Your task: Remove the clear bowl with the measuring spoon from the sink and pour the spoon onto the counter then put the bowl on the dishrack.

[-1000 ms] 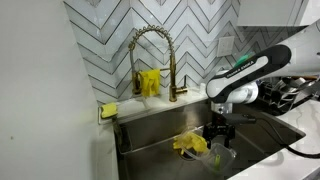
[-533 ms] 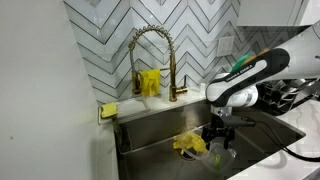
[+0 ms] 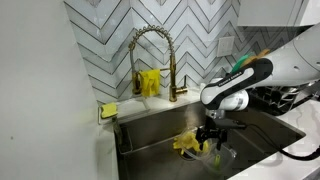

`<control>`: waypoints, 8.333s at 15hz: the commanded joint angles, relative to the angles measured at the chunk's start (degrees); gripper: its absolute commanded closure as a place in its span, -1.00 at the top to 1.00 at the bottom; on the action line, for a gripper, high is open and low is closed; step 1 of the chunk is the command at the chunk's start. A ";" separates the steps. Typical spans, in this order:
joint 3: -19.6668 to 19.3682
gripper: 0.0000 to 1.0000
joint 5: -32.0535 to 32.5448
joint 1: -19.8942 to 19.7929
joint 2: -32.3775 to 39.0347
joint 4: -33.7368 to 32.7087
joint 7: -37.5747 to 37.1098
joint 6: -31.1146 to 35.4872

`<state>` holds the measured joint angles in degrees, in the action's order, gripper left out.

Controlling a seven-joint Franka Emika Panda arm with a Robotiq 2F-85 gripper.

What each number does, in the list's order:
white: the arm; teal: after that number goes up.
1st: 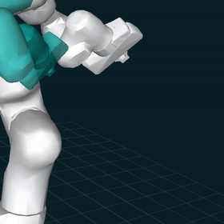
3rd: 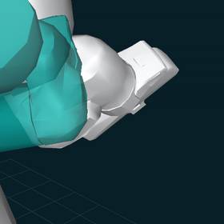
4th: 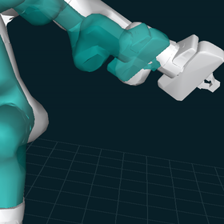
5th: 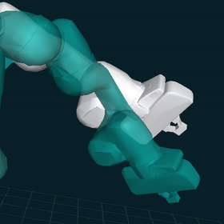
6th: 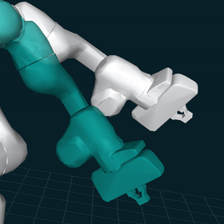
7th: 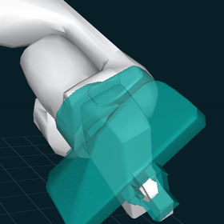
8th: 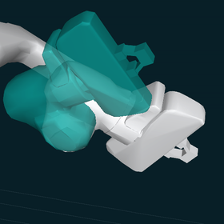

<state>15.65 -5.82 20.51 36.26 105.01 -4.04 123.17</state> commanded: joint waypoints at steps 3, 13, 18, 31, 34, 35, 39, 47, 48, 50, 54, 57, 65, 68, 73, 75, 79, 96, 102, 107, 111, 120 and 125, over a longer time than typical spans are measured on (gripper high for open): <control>-1.49 1.00 1.14 2.59 6.27 -6.77 -3.60 2.49; -5.71 0.04 4.91 5.17 7.44 -9.22 -10.14 1.68; -5.93 -0.72 6.13 5.05 7.44 -9.80 -9.82 0.84; -7.57 -0.96 9.63 7.33 -1.34 -10.71 -19.02 -10.03; -7.01 -0.96 12.01 8.76 -4.71 -12.34 -21.69 -16.07; -6.94 -0.96 13.32 9.46 -6.15 -12.76 -22.75 -18.09; -5.48 -0.96 14.40 9.15 -7.26 -14.49 -22.43 -18.88; -5.33 -0.86 14.52 8.94 -7.17 -14.69 -22.54 -19.08; -5.33 -0.86 14.52 8.94 -7.17 -14.73 -22.54 -19.08; -5.01 -0.96 15.06 8.83 -8.08 -15.26 -20.38 -18.75; -4.88 -0.96 17.20 7.89 -12.19 -17.35 -14.15 -19.96; -4.33 -0.96 17.60 6.11 -15.54 -19.29 -6.99 -20.68; -3.75 -0.86 17.11 2.40 -19.90 -22.79 0.32 -29.39; -3.66 -0.86 17.09 1.92 -20.77 -22.79 1.46 -30.10; -3.90 -0.96 17.86 0.88 -22.56 -23.78 4.38 -34.03; -4.39 -0.96 19.46 -0.50 -24.82 -24.72 7.74 -35.41; -6.27 -0.96 16.75 -3.65 -28.69 -24.06 16.95 -33.88; -11.77 -0.96 16.63 -10.60 -32.53 -22.57 29.20 -37.20; -13.57 -0.96 14.20 -17.66 -33.37 -22.20 38.79 -42.16; -15.19 -0.96 4.31 -21.20 -34.11 -19.40 45.21 -45.68; -17.39 -0.96 -4.28 -24.12 -34.70 -16.10 49.92 -48.33; -18.48 -0.96 -7.65 -25.52 -29.90 -19.76 52.14 -52.04; -20.78 -0.96 -14.89 -29.79 -26.57 -19.10 58.71 -56.57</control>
<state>-4.21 -16.03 -6.68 7.87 85.84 50.67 69.24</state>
